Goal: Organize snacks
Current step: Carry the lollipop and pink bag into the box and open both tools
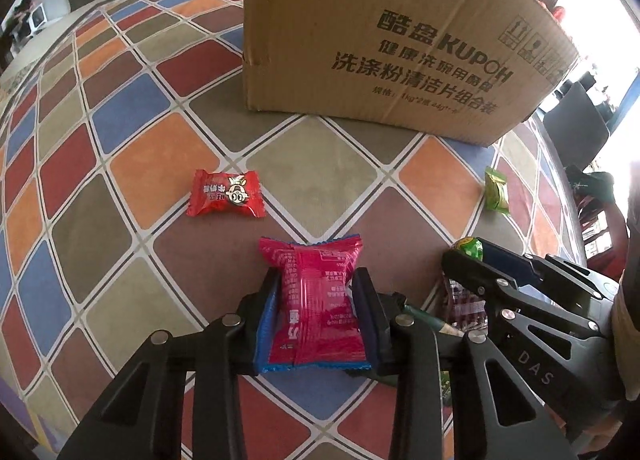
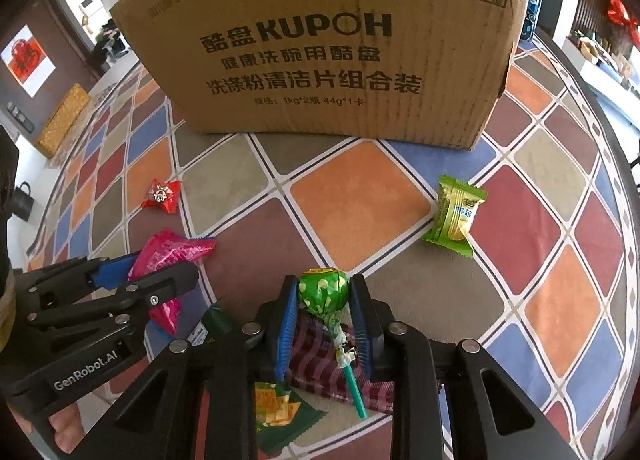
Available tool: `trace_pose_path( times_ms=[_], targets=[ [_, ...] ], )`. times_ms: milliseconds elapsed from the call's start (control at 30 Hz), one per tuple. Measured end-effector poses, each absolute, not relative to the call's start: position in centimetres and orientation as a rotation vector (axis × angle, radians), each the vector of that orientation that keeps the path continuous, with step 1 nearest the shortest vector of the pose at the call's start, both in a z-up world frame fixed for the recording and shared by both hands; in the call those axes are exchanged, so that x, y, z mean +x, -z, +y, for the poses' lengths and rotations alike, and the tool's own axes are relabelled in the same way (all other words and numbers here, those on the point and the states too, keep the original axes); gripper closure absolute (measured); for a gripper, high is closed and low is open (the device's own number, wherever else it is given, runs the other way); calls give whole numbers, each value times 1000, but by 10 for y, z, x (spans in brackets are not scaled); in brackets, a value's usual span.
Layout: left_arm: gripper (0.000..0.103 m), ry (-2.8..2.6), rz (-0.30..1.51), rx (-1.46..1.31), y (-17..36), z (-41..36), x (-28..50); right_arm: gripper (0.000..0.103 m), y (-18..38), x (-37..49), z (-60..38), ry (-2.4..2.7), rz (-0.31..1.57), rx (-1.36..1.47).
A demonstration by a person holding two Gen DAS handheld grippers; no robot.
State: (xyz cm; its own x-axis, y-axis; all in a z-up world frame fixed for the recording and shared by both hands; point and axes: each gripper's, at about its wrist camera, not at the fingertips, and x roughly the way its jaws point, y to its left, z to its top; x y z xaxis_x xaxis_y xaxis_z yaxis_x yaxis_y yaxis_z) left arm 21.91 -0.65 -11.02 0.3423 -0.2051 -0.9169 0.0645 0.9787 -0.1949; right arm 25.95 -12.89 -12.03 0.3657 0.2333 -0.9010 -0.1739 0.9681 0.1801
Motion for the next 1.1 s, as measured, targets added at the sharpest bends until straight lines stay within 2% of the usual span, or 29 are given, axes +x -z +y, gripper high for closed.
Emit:
trace_pose_path(
  times_ms=[600,1100],
  targets=[
    [69,202,1060,-102,60,-9,206,76,77,248,-133,-271,1052,76],
    [69,247,862,-46,-15,-19,204,76,12,243,-144,-269,878,92]
  ],
)
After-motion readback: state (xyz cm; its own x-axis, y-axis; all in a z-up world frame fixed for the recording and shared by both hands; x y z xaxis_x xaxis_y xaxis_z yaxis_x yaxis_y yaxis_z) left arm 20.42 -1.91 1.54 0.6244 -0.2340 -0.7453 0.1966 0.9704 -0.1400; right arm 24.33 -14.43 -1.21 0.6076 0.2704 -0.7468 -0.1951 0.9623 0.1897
